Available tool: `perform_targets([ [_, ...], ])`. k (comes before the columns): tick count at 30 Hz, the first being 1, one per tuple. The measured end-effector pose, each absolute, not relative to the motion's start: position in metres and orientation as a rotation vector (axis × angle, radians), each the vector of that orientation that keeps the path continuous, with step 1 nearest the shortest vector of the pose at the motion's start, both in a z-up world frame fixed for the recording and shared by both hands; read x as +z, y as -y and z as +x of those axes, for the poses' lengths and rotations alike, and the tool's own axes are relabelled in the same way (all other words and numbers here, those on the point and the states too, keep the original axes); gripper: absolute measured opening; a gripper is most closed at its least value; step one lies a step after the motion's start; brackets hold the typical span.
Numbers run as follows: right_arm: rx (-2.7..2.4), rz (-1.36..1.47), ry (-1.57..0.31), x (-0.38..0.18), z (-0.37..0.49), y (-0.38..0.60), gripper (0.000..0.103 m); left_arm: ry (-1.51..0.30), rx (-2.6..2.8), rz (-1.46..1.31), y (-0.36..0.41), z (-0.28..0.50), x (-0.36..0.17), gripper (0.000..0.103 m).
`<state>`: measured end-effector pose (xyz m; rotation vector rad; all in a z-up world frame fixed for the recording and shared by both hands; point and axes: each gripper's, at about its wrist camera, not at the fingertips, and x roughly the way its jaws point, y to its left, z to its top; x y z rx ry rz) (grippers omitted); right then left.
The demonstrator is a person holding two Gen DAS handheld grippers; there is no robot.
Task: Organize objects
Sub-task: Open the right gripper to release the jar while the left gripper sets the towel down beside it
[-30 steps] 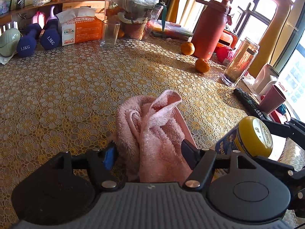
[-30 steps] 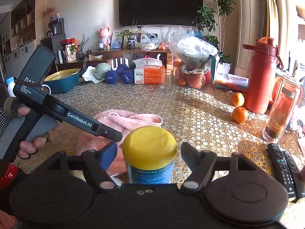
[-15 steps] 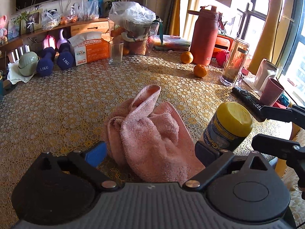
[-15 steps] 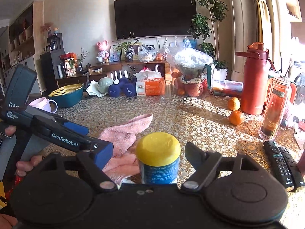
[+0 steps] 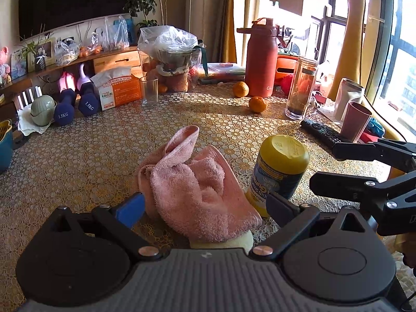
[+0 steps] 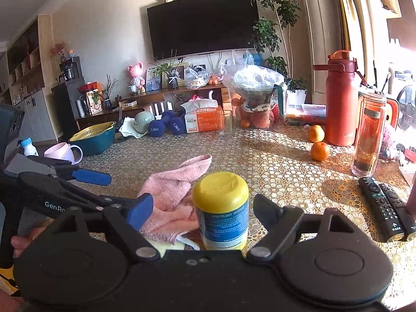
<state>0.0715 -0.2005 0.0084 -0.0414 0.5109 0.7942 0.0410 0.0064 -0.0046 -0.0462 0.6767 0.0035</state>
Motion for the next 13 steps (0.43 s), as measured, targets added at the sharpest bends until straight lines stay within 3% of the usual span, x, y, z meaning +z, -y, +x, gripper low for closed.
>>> perform_targets([
  [13,0.756,-0.012,-0.503,0.0064,0.0644,0.2062,0.084,-0.655,0.022,-0.015,0.0007,0.0320,-0.0029,0.101],
])
